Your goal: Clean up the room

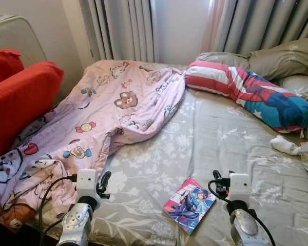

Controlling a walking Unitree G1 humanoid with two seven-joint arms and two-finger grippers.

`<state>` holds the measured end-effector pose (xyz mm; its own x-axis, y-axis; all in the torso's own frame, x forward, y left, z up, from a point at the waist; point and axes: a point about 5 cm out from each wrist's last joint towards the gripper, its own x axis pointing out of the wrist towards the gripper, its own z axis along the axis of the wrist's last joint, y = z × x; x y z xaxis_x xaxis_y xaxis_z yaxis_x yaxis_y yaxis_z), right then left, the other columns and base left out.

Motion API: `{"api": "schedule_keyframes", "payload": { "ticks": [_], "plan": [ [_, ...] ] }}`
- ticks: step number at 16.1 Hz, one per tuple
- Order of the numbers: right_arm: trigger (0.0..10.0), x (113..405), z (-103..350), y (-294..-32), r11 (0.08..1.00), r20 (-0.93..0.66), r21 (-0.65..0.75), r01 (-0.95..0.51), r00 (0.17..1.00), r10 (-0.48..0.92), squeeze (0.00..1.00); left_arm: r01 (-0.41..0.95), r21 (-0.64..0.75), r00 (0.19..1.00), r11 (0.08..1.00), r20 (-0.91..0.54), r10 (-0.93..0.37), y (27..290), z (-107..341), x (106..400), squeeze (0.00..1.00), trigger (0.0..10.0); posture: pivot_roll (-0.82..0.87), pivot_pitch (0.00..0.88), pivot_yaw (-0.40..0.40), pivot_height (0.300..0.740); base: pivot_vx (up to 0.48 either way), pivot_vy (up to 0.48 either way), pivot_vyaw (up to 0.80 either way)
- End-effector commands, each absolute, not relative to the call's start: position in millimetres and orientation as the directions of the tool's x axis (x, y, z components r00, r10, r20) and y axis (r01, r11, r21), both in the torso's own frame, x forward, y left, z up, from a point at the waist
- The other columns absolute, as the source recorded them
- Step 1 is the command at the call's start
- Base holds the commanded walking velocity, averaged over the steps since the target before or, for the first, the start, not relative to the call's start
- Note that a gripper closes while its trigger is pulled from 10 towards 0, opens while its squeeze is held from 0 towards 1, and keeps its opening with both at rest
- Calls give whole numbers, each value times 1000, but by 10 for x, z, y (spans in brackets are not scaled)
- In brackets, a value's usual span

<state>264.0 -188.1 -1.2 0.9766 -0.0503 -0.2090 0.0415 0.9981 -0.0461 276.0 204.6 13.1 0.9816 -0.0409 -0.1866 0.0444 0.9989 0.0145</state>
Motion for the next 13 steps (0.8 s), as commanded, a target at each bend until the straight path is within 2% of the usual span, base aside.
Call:
{"api": "schedule_keyframes", "payload": {
  "ticks": [1,7,13],
  "plan": [
    [10000,2655,-25,-1851,999,-227,-44,27,973,-36,0,44,5,980,999,-195,-42,2046,116,2746,0,10000,40,0,30,700,0,0,0],
    [10000,2596,-95,-1847,997,-265,-43,64,962,-73,0,60,10,978,998,-202,-57,2029,106,2739,0,10000,43,0,36,626,0,0,0],
    [10000,2578,-146,-1775,999,-303,-17,29,952,-32,0,58,10,977,998,-208,-54,2033,100,2731,0,10000,57,27,43,626,0,0,0]
  ]
}}
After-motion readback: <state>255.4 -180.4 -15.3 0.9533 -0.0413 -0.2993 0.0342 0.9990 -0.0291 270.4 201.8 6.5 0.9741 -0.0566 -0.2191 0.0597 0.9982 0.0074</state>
